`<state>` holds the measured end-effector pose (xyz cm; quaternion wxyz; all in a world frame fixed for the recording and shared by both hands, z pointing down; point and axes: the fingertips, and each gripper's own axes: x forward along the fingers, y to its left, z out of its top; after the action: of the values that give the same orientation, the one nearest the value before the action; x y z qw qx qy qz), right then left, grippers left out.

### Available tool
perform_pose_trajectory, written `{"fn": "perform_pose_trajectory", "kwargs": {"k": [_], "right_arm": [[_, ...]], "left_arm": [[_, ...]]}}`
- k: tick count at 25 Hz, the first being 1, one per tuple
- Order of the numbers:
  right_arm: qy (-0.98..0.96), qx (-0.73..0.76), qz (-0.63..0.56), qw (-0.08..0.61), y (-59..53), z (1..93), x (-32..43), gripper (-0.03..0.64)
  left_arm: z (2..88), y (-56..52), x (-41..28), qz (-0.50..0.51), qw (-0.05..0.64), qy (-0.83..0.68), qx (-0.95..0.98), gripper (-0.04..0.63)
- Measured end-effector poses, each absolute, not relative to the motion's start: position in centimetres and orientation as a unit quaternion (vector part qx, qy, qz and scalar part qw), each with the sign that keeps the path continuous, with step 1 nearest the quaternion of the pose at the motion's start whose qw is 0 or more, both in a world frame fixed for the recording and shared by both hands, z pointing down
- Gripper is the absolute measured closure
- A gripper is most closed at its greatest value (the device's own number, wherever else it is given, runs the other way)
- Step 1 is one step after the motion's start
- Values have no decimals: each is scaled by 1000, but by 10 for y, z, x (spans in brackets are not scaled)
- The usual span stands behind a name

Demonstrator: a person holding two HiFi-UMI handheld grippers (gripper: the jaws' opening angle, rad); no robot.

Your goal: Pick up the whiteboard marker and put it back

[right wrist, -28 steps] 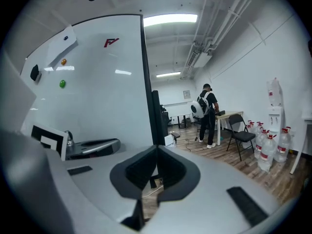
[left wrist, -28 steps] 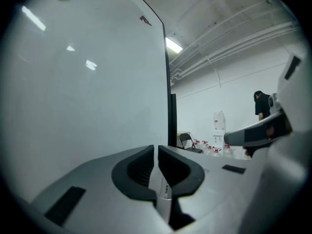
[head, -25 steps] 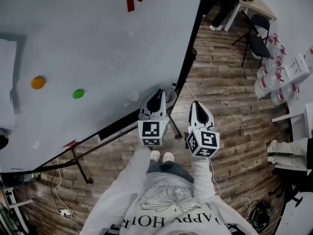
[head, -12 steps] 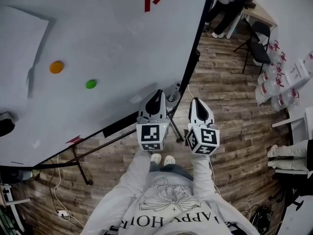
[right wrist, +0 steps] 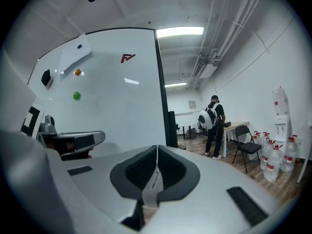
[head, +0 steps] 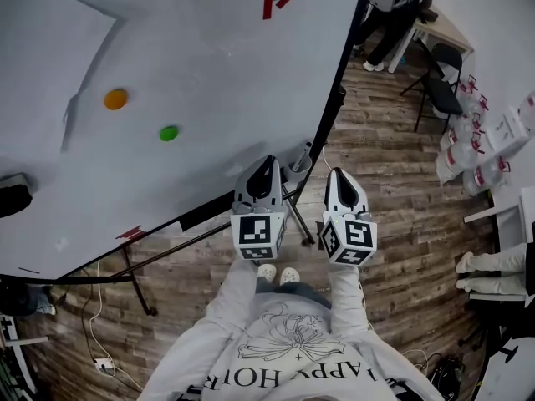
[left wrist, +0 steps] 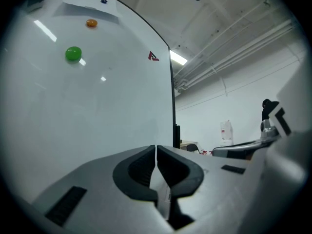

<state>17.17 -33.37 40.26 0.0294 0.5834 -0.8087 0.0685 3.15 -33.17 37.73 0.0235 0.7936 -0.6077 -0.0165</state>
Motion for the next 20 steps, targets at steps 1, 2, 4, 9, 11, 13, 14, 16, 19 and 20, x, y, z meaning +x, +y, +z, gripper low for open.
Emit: {"fn": "perform_pose_trajectory", "kwargs": {"k": [1,2,4,9,11,13,14,16,19,20], "right_arm": [[-809,583,67,30,-333,402,171,609],[-810,582,66,30,-332,402,170,609],[-811,580,65,30,-330,400,169,609],[-811,580,65,28,-326,400,167,609],[-811,580,66,28,-325,401,167,609],[-811,581,67,28,-324,402,166,609],[-811,581,68,28,-324,403,166,609],[-810,582,68,28,-323,403,167,609],[-810,581,68,29,-323,404,167,609],[-810,581,68,29,-323,404,166,609]], "left_arm": [[377,-330,30,-16,24,-609,793,581],[376,-329,29,-15,23,-609,792,581],[375,-327,27,-14,21,-611,791,581],[373,-323,25,-12,17,-613,790,581],[374,-321,25,-10,17,-613,790,581],[375,-320,24,-9,16,-614,789,581],[375,-320,24,-8,15,-614,789,581],[375,-319,24,-4,12,-616,787,581],[375,-320,23,-2,11,-619,785,581],[375,-320,23,-3,12,-619,785,581]]}}
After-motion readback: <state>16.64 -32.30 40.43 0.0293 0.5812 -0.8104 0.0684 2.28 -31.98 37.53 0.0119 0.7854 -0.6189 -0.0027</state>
